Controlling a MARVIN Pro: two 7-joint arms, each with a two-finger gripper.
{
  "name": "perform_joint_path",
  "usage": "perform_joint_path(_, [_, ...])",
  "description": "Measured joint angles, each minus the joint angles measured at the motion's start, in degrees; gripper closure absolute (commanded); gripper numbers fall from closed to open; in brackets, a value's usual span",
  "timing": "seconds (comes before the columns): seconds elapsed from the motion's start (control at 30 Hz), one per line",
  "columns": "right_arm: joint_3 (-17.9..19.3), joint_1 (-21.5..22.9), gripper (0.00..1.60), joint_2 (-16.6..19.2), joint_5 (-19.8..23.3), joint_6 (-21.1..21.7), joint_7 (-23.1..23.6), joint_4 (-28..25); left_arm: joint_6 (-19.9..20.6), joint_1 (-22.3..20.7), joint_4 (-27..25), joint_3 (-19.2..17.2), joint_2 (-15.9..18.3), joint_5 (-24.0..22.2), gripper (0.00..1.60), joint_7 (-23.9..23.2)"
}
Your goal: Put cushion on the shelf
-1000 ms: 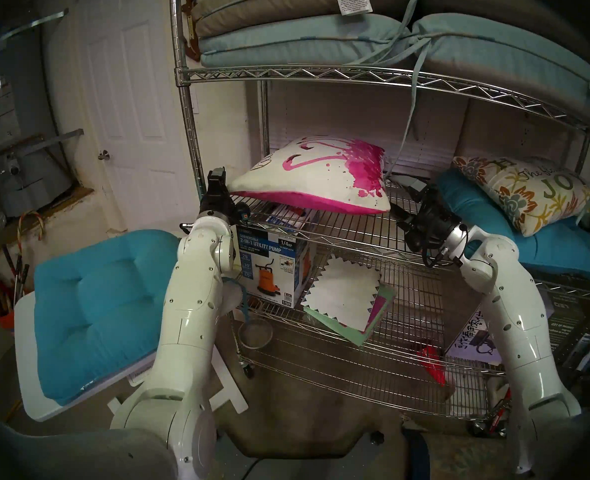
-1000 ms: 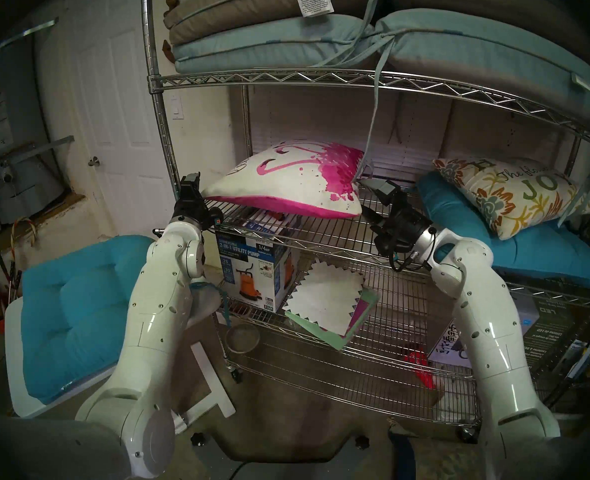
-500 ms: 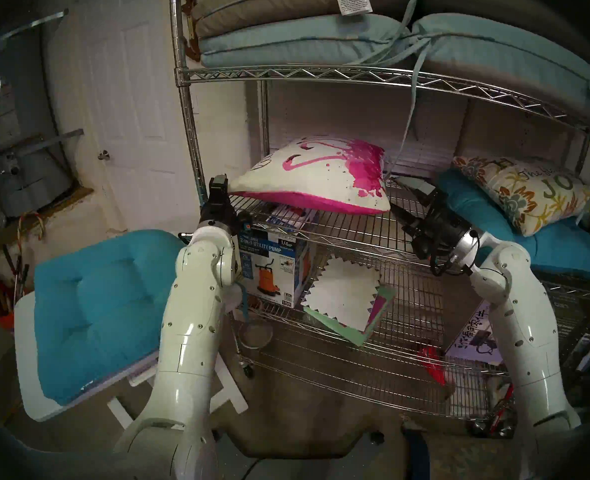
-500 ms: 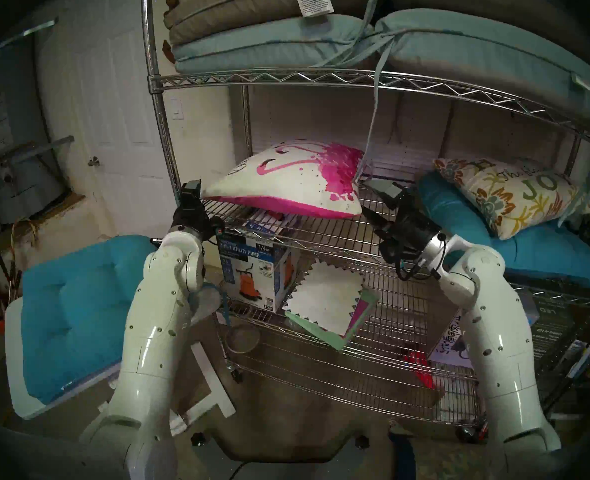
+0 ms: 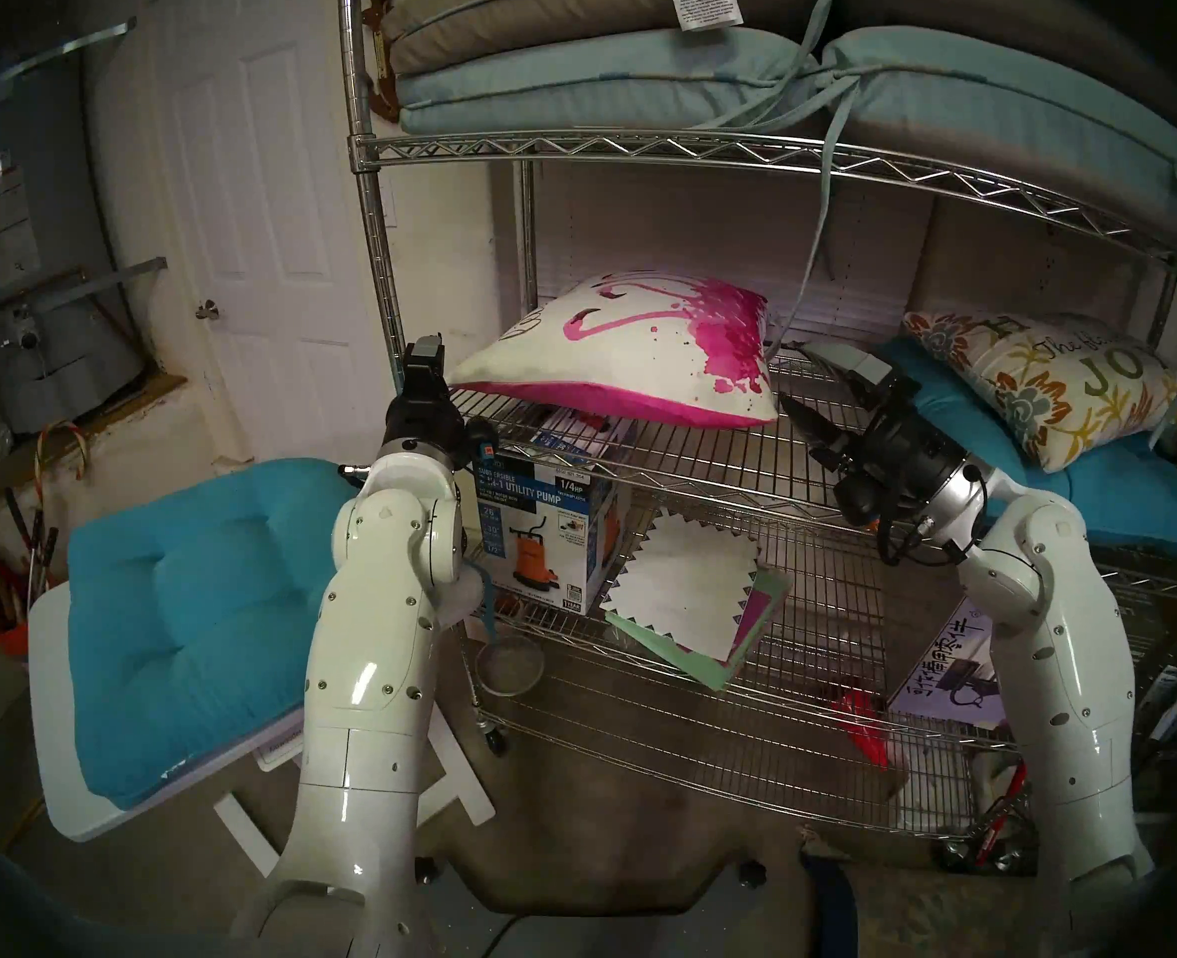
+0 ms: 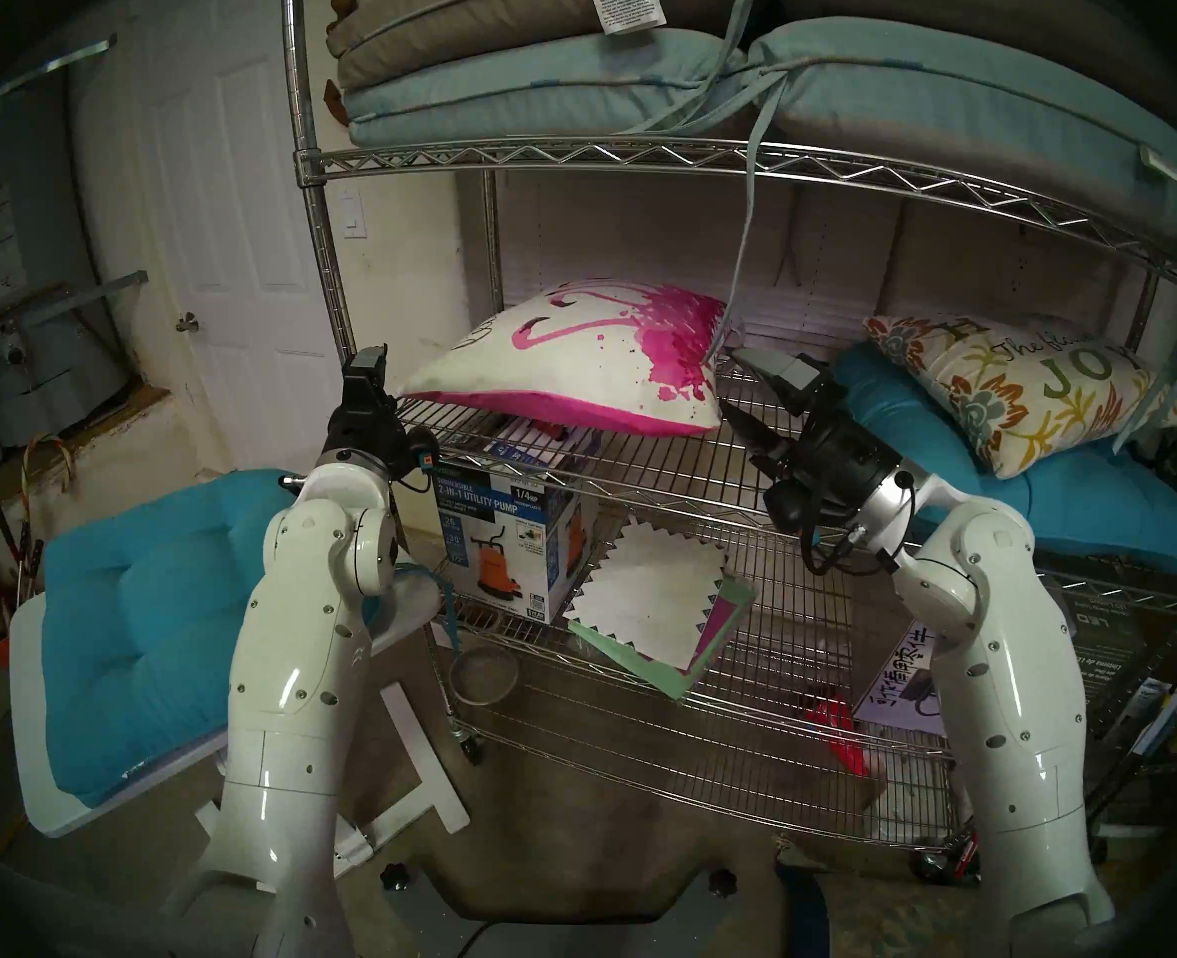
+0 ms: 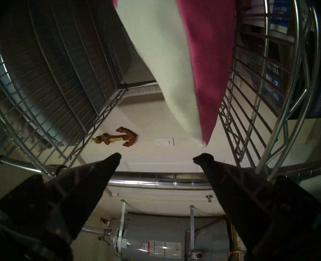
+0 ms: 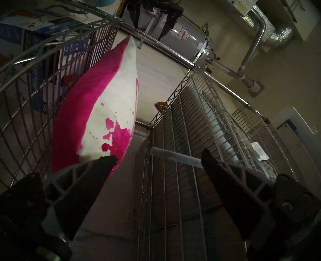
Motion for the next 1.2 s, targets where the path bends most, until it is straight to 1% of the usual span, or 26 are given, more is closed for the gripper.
perform_joint_path(0.17, [2.4, -2.8, 0.00, -0.4, 1.5, 0.0, 0.5, -3.9, 0.0, 2.5, -3.7, 0.5, 0.2, -0.4, 0.00, -0.9])
perform_joint_path(0.47, [7.2, -9.3, 0.00, -1.5, 4.5, 0.0, 2.7, -11.4, 0.7, 7.8, -10.7, 2.1, 1.5, -1.9, 0.00, -4.3])
perform_joint_path(0.53, [7.8, -10.0, 0.00, -1.6, 4.9, 0.0, 3.0, -12.2, 0.8, 8.4, -11.5, 2.3, 1.7, -2.0, 0.00, -4.7])
perform_joint_path(0.8, [12.5, -15.6, 0.00, -3.2, 8.5, -0.2, 5.2, -18.9, 1.7, 13.7, -18.1, 3.7, 2.6, -2.6, 0.00, -7.3])
perform_joint_path(1.03, [15.1, -18.8, 0.00, -4.4, 11.1, -0.5, 6.2, -22.2, 2.1, 16.8, -22.3, 4.0, 2.9, -2.4, 0.00, -8.8])
perform_joint_path(1.1, [16.1, -20.0, 0.00, -4.9, 12.2, -0.8, 6.5, -23.4, 2.3, 18.1, -24.3, 4.1, 3.0, -2.0, 0.00, -9.7])
perform_joint_path(1.2, [16.5, -20.6, 0.00, -5.4, 13.0, -0.8, 6.5, -24.1, 2.8, 18.9, -25.5, 4.3, 3.0, -1.5, 0.00, -10.3])
